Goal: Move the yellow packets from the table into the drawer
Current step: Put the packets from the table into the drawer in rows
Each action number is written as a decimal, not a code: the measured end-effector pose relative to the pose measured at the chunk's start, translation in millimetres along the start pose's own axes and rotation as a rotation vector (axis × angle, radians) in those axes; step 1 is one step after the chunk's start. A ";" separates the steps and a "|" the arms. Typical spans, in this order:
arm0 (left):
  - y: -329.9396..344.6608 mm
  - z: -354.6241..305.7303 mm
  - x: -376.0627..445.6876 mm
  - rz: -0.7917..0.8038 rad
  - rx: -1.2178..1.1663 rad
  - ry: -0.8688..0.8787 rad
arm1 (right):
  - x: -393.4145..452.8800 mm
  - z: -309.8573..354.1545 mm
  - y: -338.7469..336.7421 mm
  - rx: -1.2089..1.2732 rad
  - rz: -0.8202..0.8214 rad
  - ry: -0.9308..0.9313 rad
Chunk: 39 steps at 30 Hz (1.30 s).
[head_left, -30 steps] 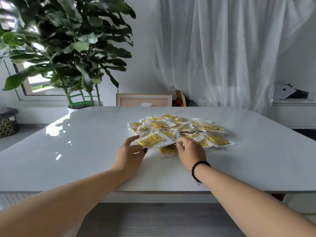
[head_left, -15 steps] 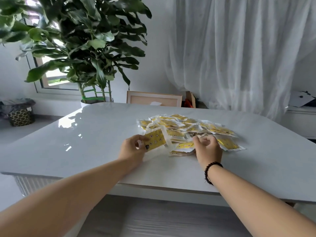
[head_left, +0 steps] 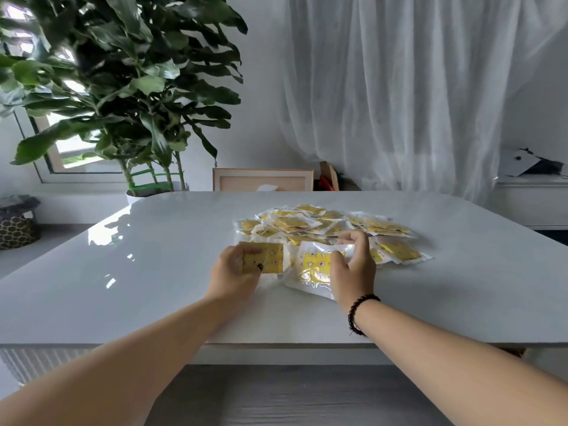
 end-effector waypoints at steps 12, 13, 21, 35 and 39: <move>10.8 -12.7 -15.3 0.214 0.023 0.148 | -27.8 23.1 49.7 -0.088 0.415 -0.459; 11.1 -15.7 -17.1 0.212 0.032 0.179 | -26.6 21.5 50.7 -0.087 0.411 -0.445; 5.2 -12.2 -13.7 0.121 -0.017 0.191 | -20.5 0.4 67.2 -0.150 0.583 -0.156; 4.5 -15.2 -9.8 0.104 0.040 0.229 | -14.8 12.0 60.1 -0.192 0.415 -0.423; -10.5 -13.8 -6.2 -0.061 0.010 0.163 | 8.5 0.9 51.2 -0.418 0.274 -0.401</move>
Point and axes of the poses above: each hand's wrist, its own x-axis towards the middle knuckle, its own y-axis out of the palm, z = x × y, the point moved 7 cm from there along x, towards the middle knuckle, and after that the axes turned 5 degrees about -z, right-handed, at the moved point
